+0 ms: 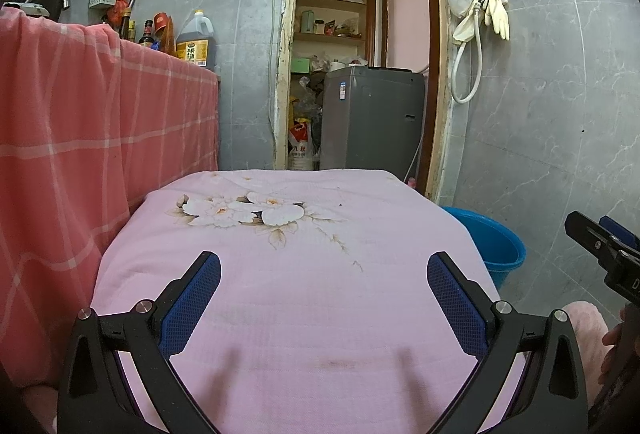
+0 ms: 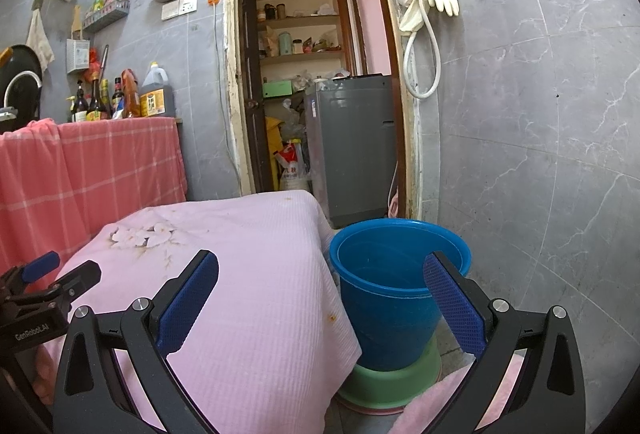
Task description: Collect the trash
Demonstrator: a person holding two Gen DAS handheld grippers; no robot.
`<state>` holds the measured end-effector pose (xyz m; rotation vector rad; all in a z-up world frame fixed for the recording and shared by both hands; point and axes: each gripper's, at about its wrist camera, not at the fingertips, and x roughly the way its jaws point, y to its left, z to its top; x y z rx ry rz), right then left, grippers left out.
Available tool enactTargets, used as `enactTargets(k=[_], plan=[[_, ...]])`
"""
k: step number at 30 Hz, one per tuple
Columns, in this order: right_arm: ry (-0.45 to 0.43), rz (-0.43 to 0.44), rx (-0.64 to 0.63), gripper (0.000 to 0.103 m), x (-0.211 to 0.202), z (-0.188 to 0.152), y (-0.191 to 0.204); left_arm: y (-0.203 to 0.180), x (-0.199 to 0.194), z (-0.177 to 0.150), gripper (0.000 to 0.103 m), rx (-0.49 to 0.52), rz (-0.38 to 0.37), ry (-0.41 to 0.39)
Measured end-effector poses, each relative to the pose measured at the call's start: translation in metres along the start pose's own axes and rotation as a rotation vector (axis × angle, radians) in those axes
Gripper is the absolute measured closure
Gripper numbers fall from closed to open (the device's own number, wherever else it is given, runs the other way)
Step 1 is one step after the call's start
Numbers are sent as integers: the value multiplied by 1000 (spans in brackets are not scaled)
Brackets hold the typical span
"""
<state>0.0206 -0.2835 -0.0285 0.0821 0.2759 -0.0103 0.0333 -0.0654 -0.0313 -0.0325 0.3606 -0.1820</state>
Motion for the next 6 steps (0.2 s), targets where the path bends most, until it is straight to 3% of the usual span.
enactTargets(k=[6], plan=[[5,2,-1,0,1,-1,1,5,2,0,2,-4,-3,8]])
